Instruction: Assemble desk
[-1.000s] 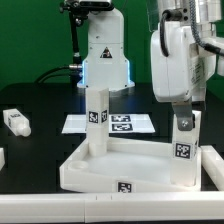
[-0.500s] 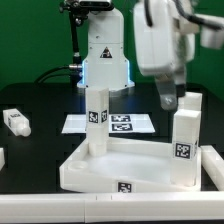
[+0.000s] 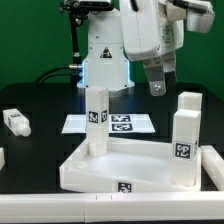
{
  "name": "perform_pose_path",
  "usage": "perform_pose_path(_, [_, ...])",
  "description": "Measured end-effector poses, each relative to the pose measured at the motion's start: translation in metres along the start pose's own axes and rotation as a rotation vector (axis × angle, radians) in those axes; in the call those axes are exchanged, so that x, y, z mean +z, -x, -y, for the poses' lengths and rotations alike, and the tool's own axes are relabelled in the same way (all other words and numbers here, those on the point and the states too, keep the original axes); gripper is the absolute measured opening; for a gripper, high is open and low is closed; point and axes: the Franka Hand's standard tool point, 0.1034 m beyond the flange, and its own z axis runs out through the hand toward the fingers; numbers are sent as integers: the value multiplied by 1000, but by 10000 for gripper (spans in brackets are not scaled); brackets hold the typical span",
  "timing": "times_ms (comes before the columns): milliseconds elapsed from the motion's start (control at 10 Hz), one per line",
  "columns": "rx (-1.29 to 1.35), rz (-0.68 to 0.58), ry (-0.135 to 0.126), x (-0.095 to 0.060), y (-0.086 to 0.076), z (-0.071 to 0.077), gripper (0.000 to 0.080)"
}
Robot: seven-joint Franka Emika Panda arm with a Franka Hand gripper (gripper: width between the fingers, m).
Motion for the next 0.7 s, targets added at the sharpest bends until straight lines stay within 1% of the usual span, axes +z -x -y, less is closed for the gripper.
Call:
perform_pose_path(100, [-25, -5, -8, 1, -7, 0, 648])
perform_pose_path(200, [-117, -6, -13, -3, -26, -4, 648])
perform_pose_path(400, [-349, -7, -9, -15, -63, -9, 648])
perform_pose_path(500, [-416, -11, -11, -18, -70, -11, 648])
perform_pose_path(700, [-457, -13, -7, -16, -68, -12, 648])
